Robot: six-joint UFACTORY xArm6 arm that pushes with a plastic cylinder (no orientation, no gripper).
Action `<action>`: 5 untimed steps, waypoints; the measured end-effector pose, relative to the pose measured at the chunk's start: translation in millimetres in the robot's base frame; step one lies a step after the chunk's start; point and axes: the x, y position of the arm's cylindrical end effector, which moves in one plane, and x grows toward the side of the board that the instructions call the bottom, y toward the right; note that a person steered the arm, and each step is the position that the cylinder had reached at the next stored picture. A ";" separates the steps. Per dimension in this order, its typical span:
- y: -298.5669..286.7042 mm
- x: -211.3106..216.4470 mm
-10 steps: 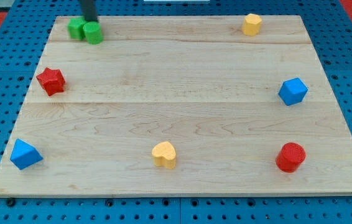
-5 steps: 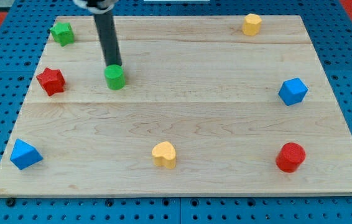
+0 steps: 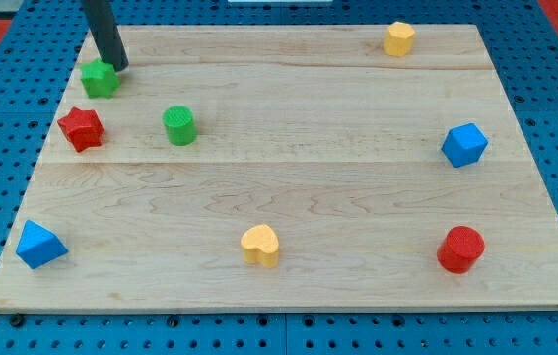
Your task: Keep the green blocks horizontally right to red star
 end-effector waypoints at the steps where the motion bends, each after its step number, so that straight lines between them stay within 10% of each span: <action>1: -48.7 -58.0; 2: -92.5 -74.0; 5: 31.7 79.7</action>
